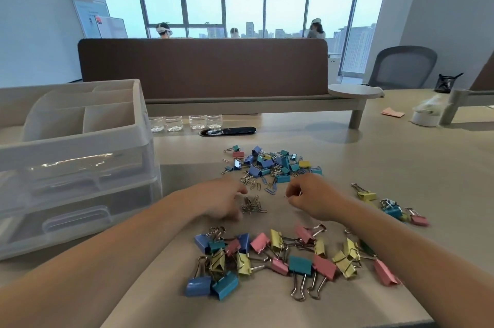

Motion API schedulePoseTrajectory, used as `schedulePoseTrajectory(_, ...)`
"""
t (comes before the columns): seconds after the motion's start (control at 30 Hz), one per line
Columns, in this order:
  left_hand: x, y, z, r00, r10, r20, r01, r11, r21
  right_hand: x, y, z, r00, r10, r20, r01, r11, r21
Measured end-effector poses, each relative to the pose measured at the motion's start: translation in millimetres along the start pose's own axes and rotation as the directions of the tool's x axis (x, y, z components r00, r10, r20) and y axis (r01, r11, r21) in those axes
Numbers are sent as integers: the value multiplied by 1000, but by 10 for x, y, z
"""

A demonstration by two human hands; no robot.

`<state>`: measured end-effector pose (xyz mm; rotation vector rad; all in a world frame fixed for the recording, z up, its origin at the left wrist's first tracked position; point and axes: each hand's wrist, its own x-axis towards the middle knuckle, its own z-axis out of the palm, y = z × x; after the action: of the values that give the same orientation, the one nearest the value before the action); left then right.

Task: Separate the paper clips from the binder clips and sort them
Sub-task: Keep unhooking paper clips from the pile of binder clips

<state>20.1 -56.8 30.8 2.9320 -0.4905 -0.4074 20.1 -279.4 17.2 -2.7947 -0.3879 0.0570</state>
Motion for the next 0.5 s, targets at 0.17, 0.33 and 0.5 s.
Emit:
schedulePoseTrajectory(0.17,256,34,74,999,46,11,-46,999,-7,132,206,-35,997,60,-41,-62,998,-28)
schedulePoseTrajectory(0.33,380,98,120,993,106,-59,-106,994,-8,185,357,-35,989,123,-79,-124,992,-6)
schedulePoseTrajectory(0.5,469,203,171,981,160,-111,-167,984,-55,206,448,-10,987,125,-97,-128,991,-29)
